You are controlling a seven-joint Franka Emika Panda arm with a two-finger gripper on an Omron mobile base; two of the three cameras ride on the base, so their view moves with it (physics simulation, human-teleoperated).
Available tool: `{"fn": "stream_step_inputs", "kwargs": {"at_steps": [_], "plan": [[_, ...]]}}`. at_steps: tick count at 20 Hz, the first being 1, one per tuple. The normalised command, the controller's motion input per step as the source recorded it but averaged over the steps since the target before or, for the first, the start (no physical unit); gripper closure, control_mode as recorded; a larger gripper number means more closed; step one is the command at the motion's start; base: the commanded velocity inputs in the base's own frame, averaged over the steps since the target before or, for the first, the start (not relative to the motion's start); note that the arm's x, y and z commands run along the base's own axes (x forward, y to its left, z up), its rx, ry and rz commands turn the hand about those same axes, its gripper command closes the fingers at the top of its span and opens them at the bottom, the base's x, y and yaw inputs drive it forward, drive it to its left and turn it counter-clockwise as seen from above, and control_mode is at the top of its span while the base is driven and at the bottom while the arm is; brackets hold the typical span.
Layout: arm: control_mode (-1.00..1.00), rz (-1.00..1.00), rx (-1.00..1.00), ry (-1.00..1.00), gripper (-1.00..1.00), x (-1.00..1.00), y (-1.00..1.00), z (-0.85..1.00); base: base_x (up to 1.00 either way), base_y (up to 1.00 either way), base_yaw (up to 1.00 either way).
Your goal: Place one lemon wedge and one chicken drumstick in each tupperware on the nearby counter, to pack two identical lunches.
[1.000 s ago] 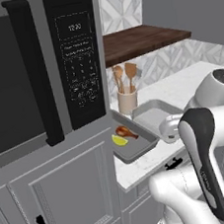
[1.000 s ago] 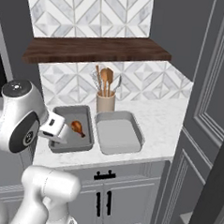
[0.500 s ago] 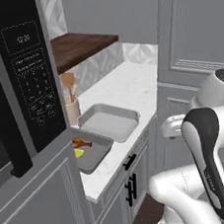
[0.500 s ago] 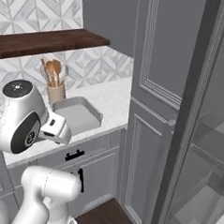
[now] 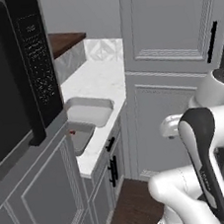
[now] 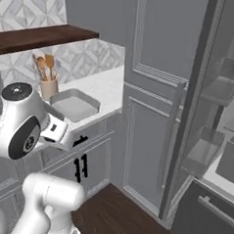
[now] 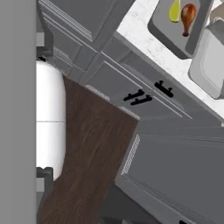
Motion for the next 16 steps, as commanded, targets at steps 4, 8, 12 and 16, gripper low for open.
{"fn": "stream_step_inputs", "kwargs": {"at_steps": [4, 8, 12, 16], "plan": [[1.00, 0.00, 0.00, 0.00, -1.00, 0.00, 0.00, 0.00, -0.86, -0.46, -0.37], [1.00, 0.00, 0.00, 0.00, -1.00, 0.00, 0.00, 0.00, -0.16, -0.51, -0.69], [1.00, 0.00, 0.00, 0.00, -1.00, 0.00, 0.00, 0.00, 0.00, -0.61, -0.74], [1.00, 0.00, 0.00, 0.00, -1.00, 0.00, 0.00, 0.00, 0.01, -0.78, -0.72]]}}
